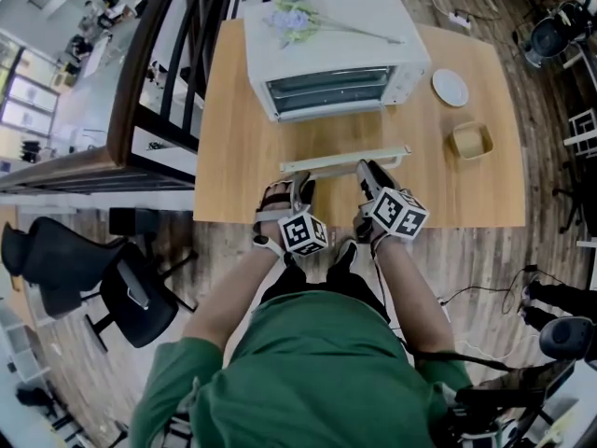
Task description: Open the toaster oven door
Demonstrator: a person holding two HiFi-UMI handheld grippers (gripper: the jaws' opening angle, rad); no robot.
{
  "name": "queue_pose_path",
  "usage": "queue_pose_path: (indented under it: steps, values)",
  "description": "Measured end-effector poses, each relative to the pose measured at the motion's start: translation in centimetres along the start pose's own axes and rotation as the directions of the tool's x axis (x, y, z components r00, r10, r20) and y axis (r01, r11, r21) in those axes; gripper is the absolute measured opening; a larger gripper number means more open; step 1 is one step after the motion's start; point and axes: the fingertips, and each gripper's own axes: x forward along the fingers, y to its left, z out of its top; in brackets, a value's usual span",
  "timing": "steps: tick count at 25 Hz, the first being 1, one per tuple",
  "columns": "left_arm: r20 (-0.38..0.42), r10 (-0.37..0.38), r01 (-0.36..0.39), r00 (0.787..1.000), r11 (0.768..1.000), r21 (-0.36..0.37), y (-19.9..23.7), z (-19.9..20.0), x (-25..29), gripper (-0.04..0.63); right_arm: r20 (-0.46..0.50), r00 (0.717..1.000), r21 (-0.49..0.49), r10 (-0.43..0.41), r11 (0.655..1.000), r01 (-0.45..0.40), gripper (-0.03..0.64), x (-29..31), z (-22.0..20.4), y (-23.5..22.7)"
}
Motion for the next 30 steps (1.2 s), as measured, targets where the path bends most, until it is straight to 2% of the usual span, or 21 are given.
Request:
queue_pose_path:
  steps: [3,5,11,14,16,17,19,20,22,24,27,30]
  values:
    - [-0.009,-0.014,0.014,1.0,1.0,0.01,-0.9,-0.4,0.3,0.121,-0.043,0.999,0.156,-0.018,0.987,0.024,0.129,0.5,-0.9,-1.4]
    - [-0.019,-0.039,0.039,0.999,0.999,0.011,-1.8,-1.0,0.4,0.121,-0.073,0.997,0.238,-0.004,0.971,0.022,0.093,0.9,-1.9,-2.1]
    - [-0.056,-0.118,0.116,0.991,0.992,-0.043,-4.2,-3.3,0.0,0.121,-0.112,0.994,0.306,0.014,0.952,0.021,0.083,1.3,-4.2,-3.6]
    - [-0.061,-0.162,0.154,0.985,0.98,-0.123,-5.1,-4.2,-0.5,0.121,-0.138,0.99,0.318,0.005,0.947,0.04,0.081,1.4,-5.2,-4.2]
    - [-0.064,-0.201,0.18,0.977,0.952,-0.247,-5.4,-5.2,-0.8,0.121,-0.142,0.99,0.329,0.005,0.944,0.042,0.081,1.5,-5.6,-4.5]
    - [-0.067,-0.222,0.188,0.973,0.925,-0.33,-5.4,-6.0,-0.9,0.121,-0.146,0.989,0.331,0.004,0.942,0.045,0.081,1.6,-5.8,-4.7]
    - [-0.084,-0.249,0.177,0.965,0.853,-0.491,-5.1,-8.3,-1.1,0.121,-0.16,0.987,0.331,-0.002,0.942,0.055,0.081,1.7,-6.2,-5.1]
    - [-0.097,-0.25,0.158,0.963,0.822,-0.547,-4.7,-9.5,-1.2,0.121,-0.167,0.986,0.328,-0.006,0.943,0.061,0.081,1.7,-6.4,-5.2]
    - [-0.121,-0.225,0.108,0.967,0.789,-0.605,-3.4,-11.4,-1.5,0.121,-0.176,0.984,0.325,-0.012,0.943,0.069,0.081,1.7,-6.7,-5.4]
    - [-0.136,-0.183,0.058,0.974,0.775,-0.629,-1.6,-12.5,-1.7,0.121,-0.184,0.983,0.322,-0.017,0.944,0.076,0.081,1.8,-6.9,-5.7]
    - [-0.132,-0.122,0.001,0.984,0.74,-0.673,1.2,-13.0,-1.7,0.121,-0.209,0.978,0.31,-0.028,0.946,0.093,0.081,2.0,-7.6,-6.2]
    - [-0.119,-0.085,-0.025,0.989,0.703,-0.711,3.2,-12.6,-1.7,0.121,-0.211,0.977,0.293,-0.044,0.95,0.106,0.081,1.8,-7.5,-6.6]
